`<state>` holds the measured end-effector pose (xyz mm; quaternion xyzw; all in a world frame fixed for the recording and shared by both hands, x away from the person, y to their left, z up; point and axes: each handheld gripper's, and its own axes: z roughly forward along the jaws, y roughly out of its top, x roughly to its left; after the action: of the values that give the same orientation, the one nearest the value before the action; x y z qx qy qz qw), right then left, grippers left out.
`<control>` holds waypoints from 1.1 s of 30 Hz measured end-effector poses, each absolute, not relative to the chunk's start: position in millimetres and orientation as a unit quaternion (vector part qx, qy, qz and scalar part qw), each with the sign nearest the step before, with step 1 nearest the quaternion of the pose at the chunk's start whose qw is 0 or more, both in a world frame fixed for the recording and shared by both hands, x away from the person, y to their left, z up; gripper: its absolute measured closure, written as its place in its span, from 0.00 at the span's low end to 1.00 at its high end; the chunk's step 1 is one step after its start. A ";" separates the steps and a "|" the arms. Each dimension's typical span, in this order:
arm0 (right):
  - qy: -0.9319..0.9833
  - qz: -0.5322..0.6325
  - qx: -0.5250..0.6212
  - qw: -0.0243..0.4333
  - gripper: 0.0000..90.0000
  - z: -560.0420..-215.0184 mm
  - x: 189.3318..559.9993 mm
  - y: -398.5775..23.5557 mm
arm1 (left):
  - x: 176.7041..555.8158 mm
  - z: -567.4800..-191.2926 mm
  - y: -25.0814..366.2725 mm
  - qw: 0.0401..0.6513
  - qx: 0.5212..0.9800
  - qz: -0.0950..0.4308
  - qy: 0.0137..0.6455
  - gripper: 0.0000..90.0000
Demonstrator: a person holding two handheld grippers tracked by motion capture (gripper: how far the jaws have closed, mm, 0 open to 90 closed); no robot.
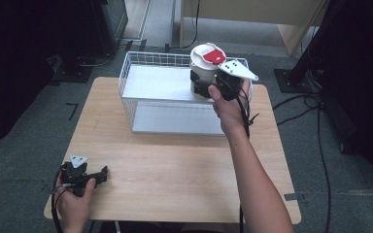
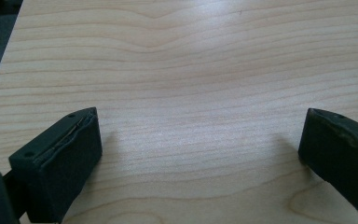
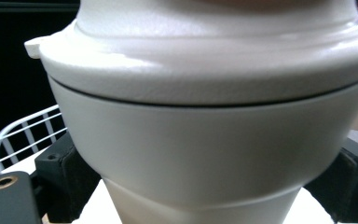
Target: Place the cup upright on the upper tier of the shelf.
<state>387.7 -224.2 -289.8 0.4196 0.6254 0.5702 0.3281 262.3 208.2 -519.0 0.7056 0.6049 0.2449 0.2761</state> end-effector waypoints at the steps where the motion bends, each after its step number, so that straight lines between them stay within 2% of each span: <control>1: 0.624 0.568 0.423 0.330 0.10 -290.1 390.4 -224.3 | 262.3 -519.0 208.2 0.276 0.706 0.245 0.605 0.00; 13: 0.620 0.540 0.453 0.344 0.10 -298.7 423.2 -218.5 | 262.3 -519.0 208.1 0.277 0.705 0.245 0.605 0.00; 33: 0.610 0.529 0.476 0.348 0.10 -300.1 444.1 -221.5 | 262.3 -519.0 208.1 0.276 0.706 0.245 0.605 0.00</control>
<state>444.1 -221.5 -300.1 0.4760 0.6097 0.5294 0.3485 262.3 208.1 -519.0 0.7055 0.6051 0.2446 0.2762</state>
